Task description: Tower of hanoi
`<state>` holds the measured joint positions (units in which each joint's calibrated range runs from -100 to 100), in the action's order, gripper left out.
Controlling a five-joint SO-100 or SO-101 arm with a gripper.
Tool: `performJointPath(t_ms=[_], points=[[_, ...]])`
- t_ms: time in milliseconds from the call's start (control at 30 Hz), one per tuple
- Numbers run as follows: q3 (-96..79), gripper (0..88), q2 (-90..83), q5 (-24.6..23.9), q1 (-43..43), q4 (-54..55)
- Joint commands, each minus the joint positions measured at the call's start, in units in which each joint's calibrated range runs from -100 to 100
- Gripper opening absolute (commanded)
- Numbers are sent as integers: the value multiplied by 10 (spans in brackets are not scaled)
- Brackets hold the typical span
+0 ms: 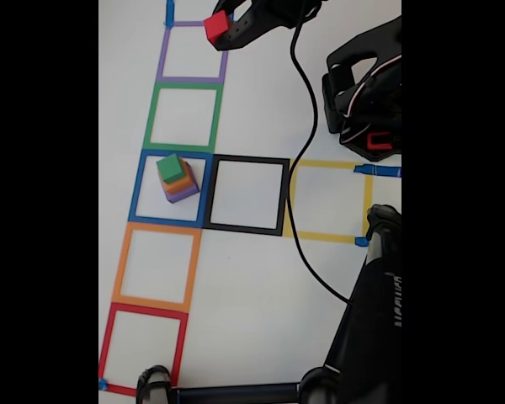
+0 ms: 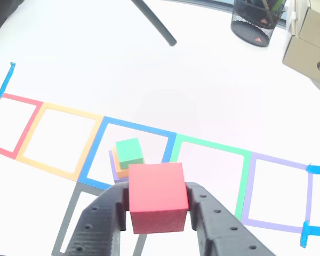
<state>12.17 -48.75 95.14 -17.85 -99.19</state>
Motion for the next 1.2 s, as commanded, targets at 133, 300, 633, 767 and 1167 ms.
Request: performJointPath(t_ms=[133,300,633,767,1167], points=[[-294,13,-91,49,-6,184],[-454,13,-117,49,-20,322],[-759,13,-95,49,-56,702],[-801,13,-27,49,-62,824],[-833,13,142,49,-71,1041]])
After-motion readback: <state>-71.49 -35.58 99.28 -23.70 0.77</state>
